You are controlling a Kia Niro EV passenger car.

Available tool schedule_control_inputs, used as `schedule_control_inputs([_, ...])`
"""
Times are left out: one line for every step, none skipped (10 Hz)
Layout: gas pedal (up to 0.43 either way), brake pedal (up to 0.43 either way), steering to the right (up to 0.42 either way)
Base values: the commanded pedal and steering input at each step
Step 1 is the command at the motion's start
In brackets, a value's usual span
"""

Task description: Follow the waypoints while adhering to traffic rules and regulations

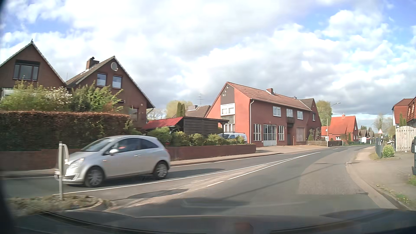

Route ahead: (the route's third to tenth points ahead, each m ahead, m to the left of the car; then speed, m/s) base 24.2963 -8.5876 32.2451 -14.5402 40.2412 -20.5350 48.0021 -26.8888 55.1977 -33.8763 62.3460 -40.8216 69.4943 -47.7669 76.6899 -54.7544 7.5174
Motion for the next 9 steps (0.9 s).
schedule_control_inputs([0.220,0.000,0.253])
schedule_control_inputs([0.228,0.000,0.230])
schedule_control_inputs([0.240,0.000,0.210])
schedule_control_inputs([0.240,0.006,0.190])
schedule_control_inputs([0.260,0.000,0.175])
schedule_control_inputs([0.268,0.000,0.164])
schedule_control_inputs([0.268,0.000,0.147])
schedule_control_inputs([0.268,0.000,0.135])
schedule_control_inputs([0.280,0.000,0.130])
